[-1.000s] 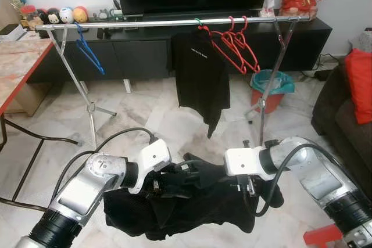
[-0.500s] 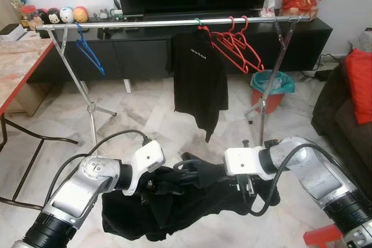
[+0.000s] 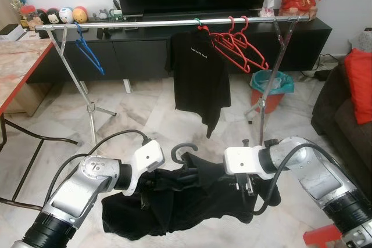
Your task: Hang hanger
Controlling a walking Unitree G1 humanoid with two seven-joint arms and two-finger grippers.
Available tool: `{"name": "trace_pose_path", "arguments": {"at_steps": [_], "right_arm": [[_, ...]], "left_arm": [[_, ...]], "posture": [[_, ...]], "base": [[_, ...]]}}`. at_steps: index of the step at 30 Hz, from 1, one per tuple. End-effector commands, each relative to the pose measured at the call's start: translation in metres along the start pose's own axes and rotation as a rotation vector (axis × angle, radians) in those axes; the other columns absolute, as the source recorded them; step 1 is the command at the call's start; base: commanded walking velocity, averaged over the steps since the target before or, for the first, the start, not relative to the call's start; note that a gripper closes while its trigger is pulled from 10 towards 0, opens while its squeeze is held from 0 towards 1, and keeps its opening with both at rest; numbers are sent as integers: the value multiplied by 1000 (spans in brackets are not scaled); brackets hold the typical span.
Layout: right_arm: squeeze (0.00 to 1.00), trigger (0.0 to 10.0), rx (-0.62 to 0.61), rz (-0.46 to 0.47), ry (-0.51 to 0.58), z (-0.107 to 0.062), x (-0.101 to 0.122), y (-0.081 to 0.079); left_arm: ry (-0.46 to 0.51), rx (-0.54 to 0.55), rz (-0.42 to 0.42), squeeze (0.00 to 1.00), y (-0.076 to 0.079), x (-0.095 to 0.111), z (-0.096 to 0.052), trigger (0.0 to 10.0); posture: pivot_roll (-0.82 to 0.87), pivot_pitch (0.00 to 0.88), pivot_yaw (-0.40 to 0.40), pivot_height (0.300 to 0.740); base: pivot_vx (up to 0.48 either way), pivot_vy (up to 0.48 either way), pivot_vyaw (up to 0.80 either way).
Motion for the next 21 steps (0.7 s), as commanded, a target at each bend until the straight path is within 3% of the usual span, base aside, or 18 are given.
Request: {"name": "trace_pose_path", "arguments": {"at_steps": [1, 3, 4, 7, 8, 9, 10, 15, 16, 17, 18, 21], "right_arm": [[0, 4471, -36, -4, 43, -4, 7, 8], [0, 4745, -36, -3, 43, -4, 7, 8], [0, 6941, -36, -2, 43, -4, 7, 8], [0, 7569, -36, 0, 45, -3, 6, 8], [0, 9333, -36, 1, 44, -3, 6, 8], [0, 9333, -36, 1, 44, -3, 6, 8], [0, 10000, -37, 2, 43, -3, 5, 8], [0, 10000, -44, 8, 46, -1, 5, 9], [122, 10000, -47, 15, 52, -1, 5, 9], [122, 10000, -49, 17, 54, 0, 5, 9], [1000, 10000, -53, 23, 59, -1, 6, 10], [1000, 10000, -42, 21, 58, -1, 6, 9]], "left_arm": [[38, 1, 7, 0, 0, 8, -5, 0], [43, -2, 4, 0, 1, 8, -5, 0], [45, -3, 2, 0, 1, 9, -5, 0], [53, -6, -2, 0, 2, 9, -6, 0], [54, -7, -4, 0, 2, 10, -6, 0], [54, -7, -5, 0, 2, 10, -6, 0], [57, -7, -6, 0, 2, 10, -6, 0], [61, -9, -6, 0, 3, 11, -6, 0], [61, -8, -6, 0, 3, 11, -6, 0], [61, -7, -6, 0, 3, 11, -6, 0], [59, -7, -6, 0, 3, 11, -6, 0], [58, -7, -6, 0, 3, 11, -6, 0]], "posture": [[90, 0, 28, 740], [92, 0, 26, 740], [92, 0, 26, 740], [92, 0, 25, 740], [93, 0, 24, 740], [93, 0, 24, 740], [93, 0, 24, 740], [93, 0, 24, 740], [92, 0, 24, 740], [92, 0, 24, 740], [92, 0, 24, 740], [90, 0, 24, 740]], "base": [[0, 0, 0], [0, 0, 0], [0, 0, 0], [0, 0, 0], [0, 0, 0], [0, 0, 0], [0, 0, 0], [0, 0, 0], [0, 0, 0], [0, 0, 0], [0, 0, 0], [0, 0, 0]]}}
Point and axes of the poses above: a point about 5 cm out from each wrist's last joint towards the gripper, its own z axis pointing out of the wrist towards the gripper, its own x axis along the axis of the wrist's last joint, y = z × x, the point moved 3 cm from there along z, pointing out of the wrist towards the gripper, and after that the axes turned 2 degrees about -z, right-handed, at the moved point
